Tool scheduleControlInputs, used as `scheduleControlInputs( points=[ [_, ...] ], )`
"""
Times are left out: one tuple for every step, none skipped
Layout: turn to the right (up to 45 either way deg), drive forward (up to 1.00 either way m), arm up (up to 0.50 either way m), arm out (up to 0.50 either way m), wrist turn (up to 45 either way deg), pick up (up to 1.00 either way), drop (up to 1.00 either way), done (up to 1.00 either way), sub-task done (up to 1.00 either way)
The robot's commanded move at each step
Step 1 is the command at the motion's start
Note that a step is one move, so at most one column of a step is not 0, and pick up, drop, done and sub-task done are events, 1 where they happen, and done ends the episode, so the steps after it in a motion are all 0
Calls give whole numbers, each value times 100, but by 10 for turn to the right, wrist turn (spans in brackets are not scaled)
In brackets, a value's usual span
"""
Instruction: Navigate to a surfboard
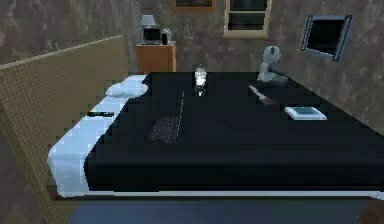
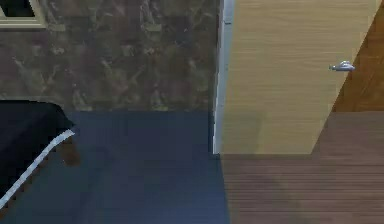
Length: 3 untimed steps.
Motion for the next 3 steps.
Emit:
scheduleControlInputs(
  points=[
    [450,0,0,0,0,0,0,0,0],
    [0,15,0,0,0,0,0,0,0],
    [450,0,0,0,0,0,0,0,0]
  ],
)
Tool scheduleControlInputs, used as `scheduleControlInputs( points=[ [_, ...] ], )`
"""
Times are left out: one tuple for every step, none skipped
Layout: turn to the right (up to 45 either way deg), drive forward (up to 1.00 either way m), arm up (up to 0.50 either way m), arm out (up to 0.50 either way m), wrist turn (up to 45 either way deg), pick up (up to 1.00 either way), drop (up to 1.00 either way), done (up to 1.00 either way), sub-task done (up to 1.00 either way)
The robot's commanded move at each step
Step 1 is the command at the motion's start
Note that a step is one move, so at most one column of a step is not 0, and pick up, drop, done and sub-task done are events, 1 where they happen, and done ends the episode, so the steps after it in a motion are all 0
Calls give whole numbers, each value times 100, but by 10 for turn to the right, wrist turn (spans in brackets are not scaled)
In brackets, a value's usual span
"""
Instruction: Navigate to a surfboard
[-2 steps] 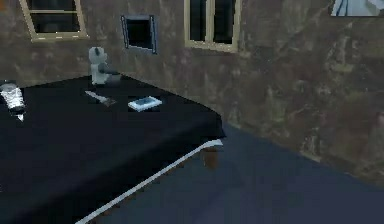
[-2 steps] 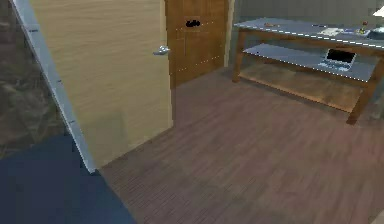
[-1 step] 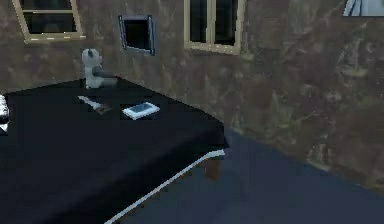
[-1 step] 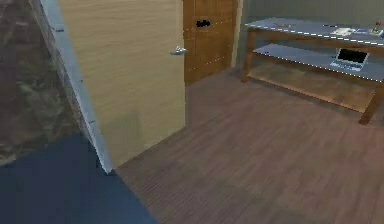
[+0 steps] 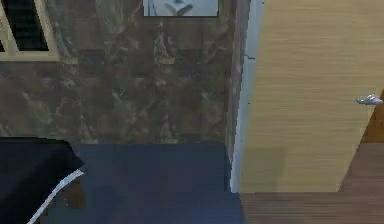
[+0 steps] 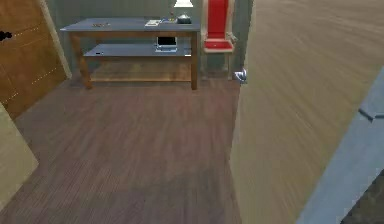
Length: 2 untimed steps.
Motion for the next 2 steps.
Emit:
scheduleControlInputs(
  points=[
    [360,0,0,0,0,0,0,0,0],
    [0,40,0,0,0,0,0,0,0]
  ],
)
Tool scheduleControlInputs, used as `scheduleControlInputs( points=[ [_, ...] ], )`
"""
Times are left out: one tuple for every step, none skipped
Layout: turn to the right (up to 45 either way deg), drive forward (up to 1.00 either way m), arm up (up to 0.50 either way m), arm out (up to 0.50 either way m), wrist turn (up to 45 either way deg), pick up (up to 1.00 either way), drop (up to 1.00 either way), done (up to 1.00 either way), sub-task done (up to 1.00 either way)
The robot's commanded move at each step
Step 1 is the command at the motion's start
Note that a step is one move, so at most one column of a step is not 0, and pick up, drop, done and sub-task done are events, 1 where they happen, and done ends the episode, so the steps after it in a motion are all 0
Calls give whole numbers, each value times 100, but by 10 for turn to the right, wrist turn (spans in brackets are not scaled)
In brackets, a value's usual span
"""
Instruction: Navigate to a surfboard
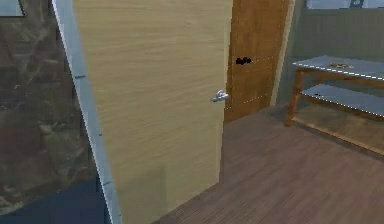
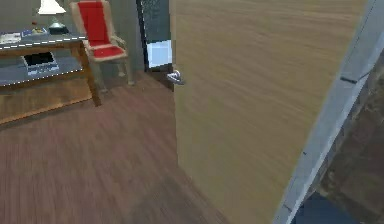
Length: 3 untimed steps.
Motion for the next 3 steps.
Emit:
scheduleControlInputs(
  points=[
    [450,0,0,0,0,0,0,0,0],
    [60,0,0,0,0,0,0,0,0],
    [0,100,0,0,0,0,0,0,0]
  ],
)
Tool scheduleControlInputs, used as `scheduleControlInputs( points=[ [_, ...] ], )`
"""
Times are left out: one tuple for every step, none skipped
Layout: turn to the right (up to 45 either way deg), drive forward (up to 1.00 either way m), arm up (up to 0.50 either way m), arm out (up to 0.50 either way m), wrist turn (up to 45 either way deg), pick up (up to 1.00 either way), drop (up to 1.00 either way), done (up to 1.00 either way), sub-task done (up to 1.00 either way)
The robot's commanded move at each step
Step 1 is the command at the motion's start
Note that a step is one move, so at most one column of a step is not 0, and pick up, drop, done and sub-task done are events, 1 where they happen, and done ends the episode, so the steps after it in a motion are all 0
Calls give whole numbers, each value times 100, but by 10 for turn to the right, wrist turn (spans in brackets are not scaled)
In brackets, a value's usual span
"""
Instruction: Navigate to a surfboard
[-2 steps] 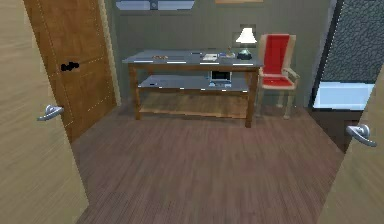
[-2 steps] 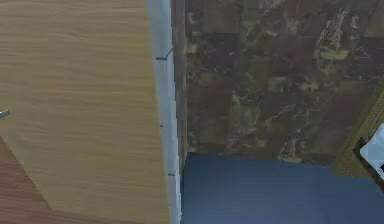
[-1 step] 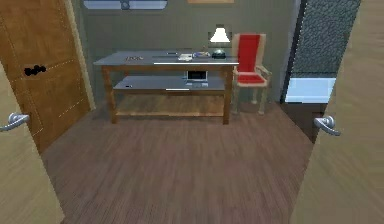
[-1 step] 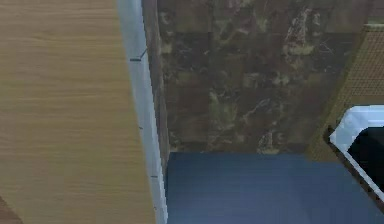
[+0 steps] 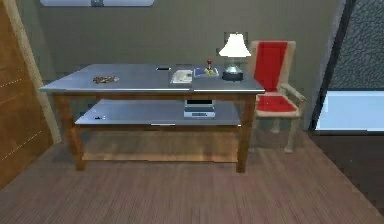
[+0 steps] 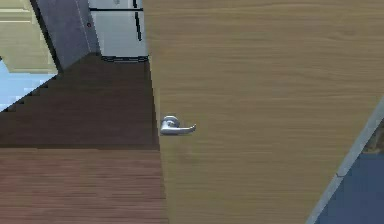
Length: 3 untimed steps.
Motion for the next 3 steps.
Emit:
scheduleControlInputs(
  points=[
    [0,50,0,0,0,0,0,0,0],
    [450,0,0,0,0,0,0,0,0],
    [300,0,0,0,0,0,0,0,0]
  ],
)
